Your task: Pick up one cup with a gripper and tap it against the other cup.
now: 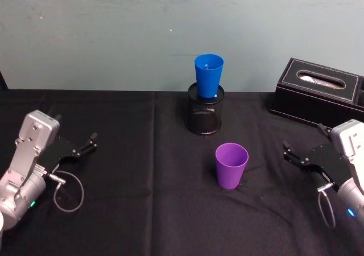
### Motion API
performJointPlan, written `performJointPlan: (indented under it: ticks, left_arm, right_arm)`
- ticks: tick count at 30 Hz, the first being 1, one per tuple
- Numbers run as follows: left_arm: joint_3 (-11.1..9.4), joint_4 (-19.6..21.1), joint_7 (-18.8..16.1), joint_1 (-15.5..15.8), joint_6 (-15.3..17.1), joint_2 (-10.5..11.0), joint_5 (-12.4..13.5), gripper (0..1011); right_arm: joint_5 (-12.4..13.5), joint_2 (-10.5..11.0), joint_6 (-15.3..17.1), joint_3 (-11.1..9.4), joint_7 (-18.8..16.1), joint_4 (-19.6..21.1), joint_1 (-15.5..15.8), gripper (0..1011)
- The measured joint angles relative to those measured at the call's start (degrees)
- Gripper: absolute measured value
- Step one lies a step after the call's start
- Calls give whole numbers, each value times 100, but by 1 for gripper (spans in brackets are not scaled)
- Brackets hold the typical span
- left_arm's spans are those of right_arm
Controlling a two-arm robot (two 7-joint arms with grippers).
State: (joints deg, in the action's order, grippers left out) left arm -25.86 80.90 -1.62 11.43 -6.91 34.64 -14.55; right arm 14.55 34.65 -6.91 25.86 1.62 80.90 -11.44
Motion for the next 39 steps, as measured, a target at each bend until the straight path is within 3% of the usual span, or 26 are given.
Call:
performJointPlan:
  ticks: [39]
  left_arm:
    - [0,0,0,0,0,0,0,1012]
  right_arm:
    - [0,0,0,0,0,0,0,1004]
